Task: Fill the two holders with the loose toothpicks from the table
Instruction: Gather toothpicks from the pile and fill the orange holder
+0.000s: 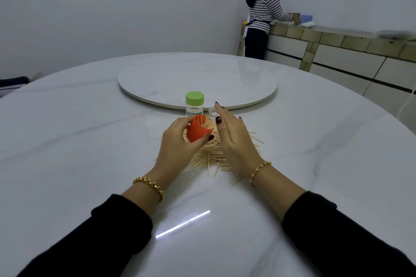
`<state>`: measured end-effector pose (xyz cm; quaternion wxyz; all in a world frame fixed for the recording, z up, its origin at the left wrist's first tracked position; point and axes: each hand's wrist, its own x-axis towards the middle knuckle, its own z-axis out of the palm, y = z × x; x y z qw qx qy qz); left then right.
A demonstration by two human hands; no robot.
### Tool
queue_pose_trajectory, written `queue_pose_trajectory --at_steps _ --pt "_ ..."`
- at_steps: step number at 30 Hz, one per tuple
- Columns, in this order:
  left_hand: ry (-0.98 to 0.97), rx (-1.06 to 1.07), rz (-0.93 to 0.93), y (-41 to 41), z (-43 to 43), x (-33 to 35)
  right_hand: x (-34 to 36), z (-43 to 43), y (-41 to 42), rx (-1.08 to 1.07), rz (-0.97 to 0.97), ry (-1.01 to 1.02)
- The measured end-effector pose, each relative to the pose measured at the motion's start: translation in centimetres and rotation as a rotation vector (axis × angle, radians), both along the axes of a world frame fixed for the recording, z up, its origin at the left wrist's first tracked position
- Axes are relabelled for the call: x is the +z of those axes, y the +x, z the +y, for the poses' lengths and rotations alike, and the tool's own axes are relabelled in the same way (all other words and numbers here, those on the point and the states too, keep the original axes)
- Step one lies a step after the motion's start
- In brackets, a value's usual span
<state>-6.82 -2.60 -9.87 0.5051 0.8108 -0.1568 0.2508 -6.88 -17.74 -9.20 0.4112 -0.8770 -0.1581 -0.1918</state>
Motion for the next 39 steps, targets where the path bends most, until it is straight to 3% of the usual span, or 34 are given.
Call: queue_pose_trajectory --at_steps 3,7,14,21,28,33,39 --pt "-0.004 0.005 -0.024 -0.1 0.0 0.1 0.1 0.6 -0.6 0.059 0.032 0.039" --pt "-0.019 0.051 -0.033 0.0 0.1 0.2 0.2 1.4 -1.2 0.16 -0.065 0.095" --pt "-0.001 0.066 -0.007 -0.1 0.2 0.1 -0.1 1.1 -0.5 0.141 -0.198 -0.071" --pt "0.024 0.086 -0.022 0.0 0.3 0.0 -0.9 -0.1 0.7 0.024 -0.058 -0.035" --pt "0.052 0.035 -0.002 -0.1 0.3 -0.1 0.4 -2.3 0.1 0.001 -0.086 0.077" --pt "0.062 0.022 0.014 -0.2 0.2 -0.2 -0.6 -6.0 1.7 -0.22 0.15 0.067" --pt "0.055 0.007 0.003 -0.3 0.1 0.0 -1.4 -8.0 3.1 -0.338 0.168 -0.071"
